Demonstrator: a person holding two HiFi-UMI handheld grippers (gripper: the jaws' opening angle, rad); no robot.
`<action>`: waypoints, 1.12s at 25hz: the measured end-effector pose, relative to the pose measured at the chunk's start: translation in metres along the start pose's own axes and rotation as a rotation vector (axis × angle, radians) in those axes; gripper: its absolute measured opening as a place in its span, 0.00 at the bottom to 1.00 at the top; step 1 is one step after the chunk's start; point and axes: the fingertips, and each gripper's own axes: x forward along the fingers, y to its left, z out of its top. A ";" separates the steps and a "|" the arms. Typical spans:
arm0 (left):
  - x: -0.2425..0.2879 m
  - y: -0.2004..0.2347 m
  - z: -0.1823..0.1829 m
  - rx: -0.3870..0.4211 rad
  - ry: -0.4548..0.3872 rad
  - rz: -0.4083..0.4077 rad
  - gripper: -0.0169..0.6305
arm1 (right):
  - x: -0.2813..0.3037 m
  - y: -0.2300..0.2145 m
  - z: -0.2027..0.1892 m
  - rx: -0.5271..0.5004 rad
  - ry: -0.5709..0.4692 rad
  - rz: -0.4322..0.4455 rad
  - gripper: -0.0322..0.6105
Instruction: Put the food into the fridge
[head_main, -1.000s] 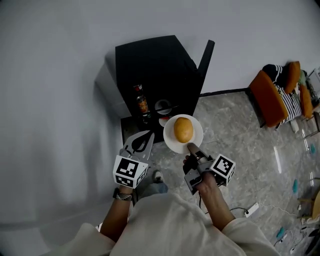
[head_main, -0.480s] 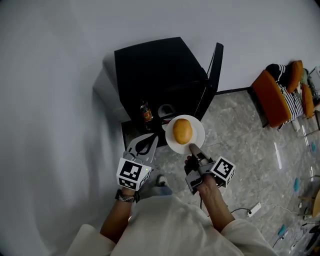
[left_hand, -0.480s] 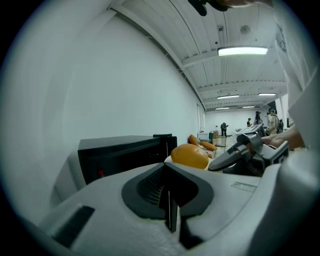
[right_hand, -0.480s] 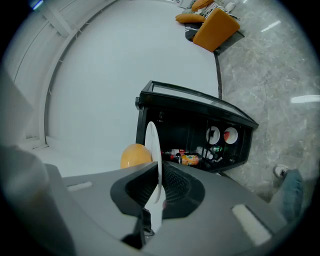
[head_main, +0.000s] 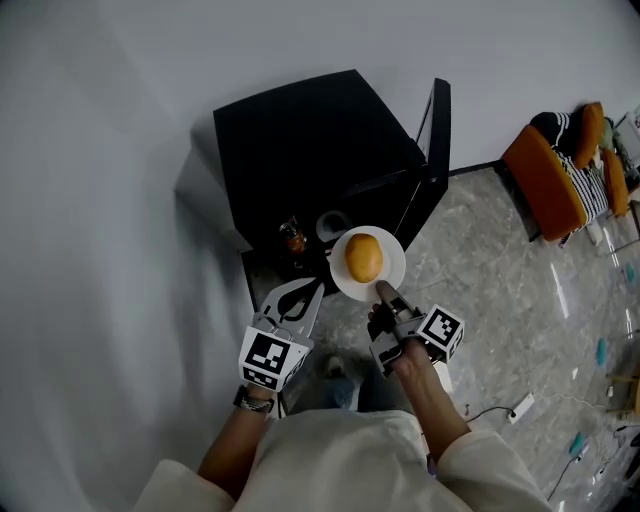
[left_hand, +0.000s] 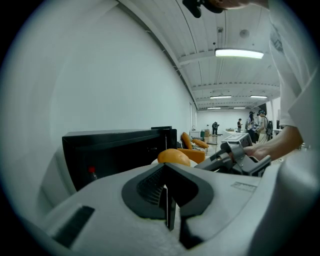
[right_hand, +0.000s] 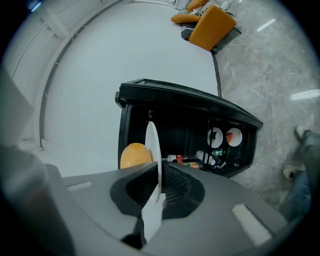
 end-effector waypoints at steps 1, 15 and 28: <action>0.003 0.001 -0.005 -0.005 0.001 -0.002 0.03 | 0.007 -0.006 0.002 0.003 0.000 0.005 0.07; 0.040 0.031 -0.078 -0.095 0.039 0.076 0.03 | 0.097 -0.111 0.031 0.022 -0.023 0.013 0.08; 0.064 0.047 -0.120 -0.138 0.082 0.092 0.03 | 0.151 -0.189 0.056 0.059 -0.036 0.004 0.08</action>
